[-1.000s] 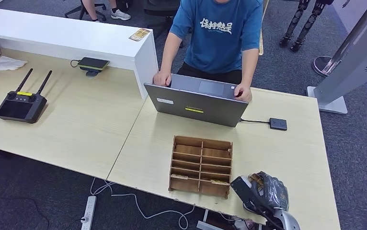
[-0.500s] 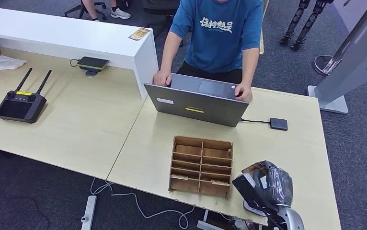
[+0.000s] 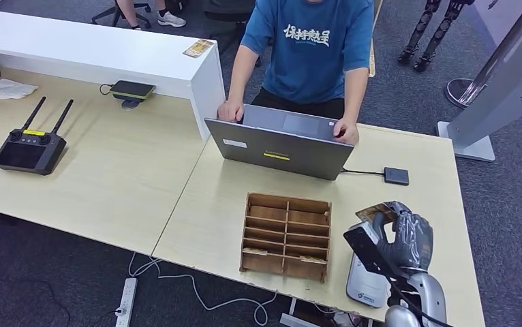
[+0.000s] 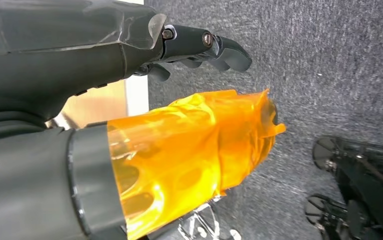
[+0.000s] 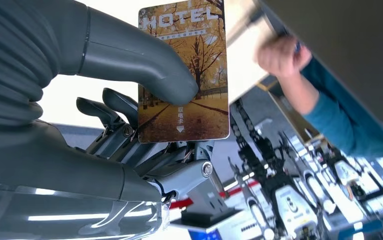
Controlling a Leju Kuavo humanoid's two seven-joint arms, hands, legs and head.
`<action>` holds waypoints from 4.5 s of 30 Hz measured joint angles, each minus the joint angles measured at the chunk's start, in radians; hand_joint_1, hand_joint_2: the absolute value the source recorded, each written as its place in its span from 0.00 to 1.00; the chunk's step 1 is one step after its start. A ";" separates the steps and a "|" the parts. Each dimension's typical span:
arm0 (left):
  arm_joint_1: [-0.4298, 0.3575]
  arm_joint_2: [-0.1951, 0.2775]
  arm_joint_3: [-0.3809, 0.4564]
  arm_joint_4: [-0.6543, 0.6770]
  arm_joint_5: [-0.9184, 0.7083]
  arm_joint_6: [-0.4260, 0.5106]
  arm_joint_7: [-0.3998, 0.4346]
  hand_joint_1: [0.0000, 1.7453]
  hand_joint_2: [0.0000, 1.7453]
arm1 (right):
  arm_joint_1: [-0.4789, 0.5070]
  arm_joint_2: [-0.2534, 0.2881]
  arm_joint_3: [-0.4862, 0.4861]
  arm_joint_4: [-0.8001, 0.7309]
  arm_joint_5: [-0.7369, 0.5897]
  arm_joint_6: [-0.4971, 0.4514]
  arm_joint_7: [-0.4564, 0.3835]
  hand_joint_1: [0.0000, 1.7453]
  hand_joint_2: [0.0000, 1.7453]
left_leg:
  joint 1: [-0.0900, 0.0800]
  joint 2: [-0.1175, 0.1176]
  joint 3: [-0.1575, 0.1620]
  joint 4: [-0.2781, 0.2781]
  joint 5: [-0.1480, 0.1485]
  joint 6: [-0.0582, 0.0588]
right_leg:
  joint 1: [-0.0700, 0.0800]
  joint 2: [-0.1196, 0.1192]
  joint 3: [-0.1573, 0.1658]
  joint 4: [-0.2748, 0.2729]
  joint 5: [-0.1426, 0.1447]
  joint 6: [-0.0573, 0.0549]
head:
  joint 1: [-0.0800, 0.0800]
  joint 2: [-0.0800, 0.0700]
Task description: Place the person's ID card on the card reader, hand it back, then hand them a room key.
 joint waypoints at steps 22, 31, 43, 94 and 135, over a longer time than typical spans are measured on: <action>-0.005 0.029 0.000 0.002 -0.131 0.029 -0.040 0.00 0.00 | -0.502 0.047 0.000 0.340 0.091 0.043 0.054 1.00 1.00 | 0.000 -0.001 -0.001 0.000 0.002 -0.001 | 0.000 0.000 -0.001 0.001 0.001 0.000 | 0.000 0.000; -0.009 0.050 0.000 0.033 -0.160 0.045 -0.049 0.00 0.00 | -0.612 0.064 0.015 0.379 0.141 0.053 0.075 1.00 1.00 | 0.000 -0.001 -0.001 0.000 0.002 -0.001 | 0.000 0.000 -0.001 0.001 0.001 0.000 | 0.000 0.000; -0.021 0.096 0.000 0.115 -0.203 0.087 -0.060 0.00 0.00 | -0.736 0.114 0.028 0.457 0.200 0.064 0.106 1.00 1.00 | 0.000 -0.001 -0.001 0.000 0.002 -0.001 | 0.000 0.000 -0.001 0.001 0.001 0.000 | 0.000 0.000; -0.023 0.096 0.000 0.170 -0.153 0.089 -0.058 0.00 0.00 | -0.623 0.145 0.043 0.427 0.226 -0.038 0.047 0.00 1.00 | 0.000 -0.001 -0.001 0.000 0.002 -0.001 | 0.000 0.000 -0.002 0.001 0.001 0.000 | 0.000 0.000; -0.013 0.000 0.000 0.029 0.038 0.075 -0.016 0.00 0.00 | 0.114 0.083 -0.030 -0.129 0.311 -0.188 -0.141 0.00 1.00 | 0.000 -0.001 -0.004 0.000 0.001 -0.001 | 0.000 -0.001 -0.004 0.001 0.000 0.000 | 0.000 0.000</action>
